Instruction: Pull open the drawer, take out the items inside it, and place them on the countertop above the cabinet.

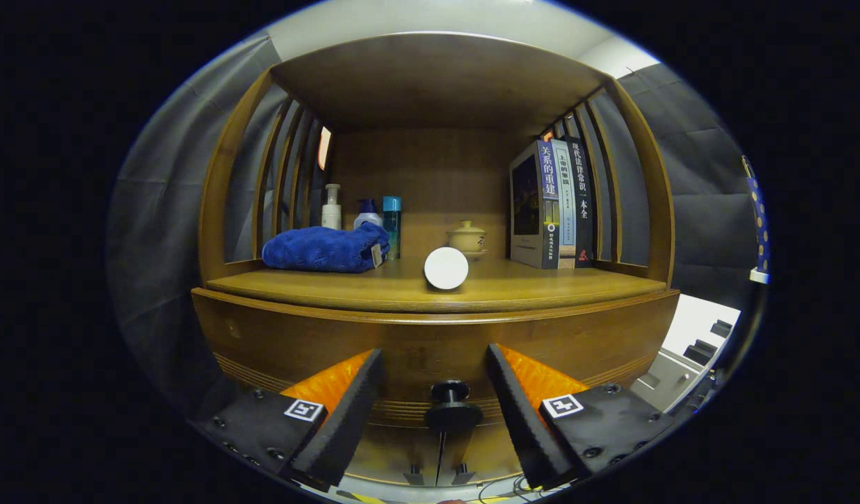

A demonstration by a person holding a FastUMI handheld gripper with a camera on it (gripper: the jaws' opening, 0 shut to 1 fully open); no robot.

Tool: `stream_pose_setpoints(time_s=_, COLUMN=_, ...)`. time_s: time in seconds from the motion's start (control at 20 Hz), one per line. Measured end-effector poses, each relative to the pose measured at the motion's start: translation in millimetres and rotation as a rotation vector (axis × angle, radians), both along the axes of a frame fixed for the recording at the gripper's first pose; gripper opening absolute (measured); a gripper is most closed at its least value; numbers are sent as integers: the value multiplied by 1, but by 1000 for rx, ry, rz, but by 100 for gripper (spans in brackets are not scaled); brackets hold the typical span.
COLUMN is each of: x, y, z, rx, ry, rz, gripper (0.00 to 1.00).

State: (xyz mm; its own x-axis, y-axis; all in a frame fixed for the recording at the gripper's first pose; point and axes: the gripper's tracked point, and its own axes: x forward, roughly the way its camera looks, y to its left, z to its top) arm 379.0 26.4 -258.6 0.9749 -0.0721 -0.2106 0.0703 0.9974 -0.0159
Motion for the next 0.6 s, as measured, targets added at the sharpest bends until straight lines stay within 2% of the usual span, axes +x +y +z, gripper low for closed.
stream_pose_setpoints(time_s=0.35, x=10, y=-2, z=-1, rx=-13, ry=-9, rz=2, gripper=98)
stream_pose_setpoints(time_s=0.45, x=6, y=-2, z=-3, rx=22, ry=-9, rz=-9, gripper=98)
stream_pose_setpoints(time_s=0.6, x=-12, y=4, z=10, rx=88, ry=-34, rz=16, gripper=98)
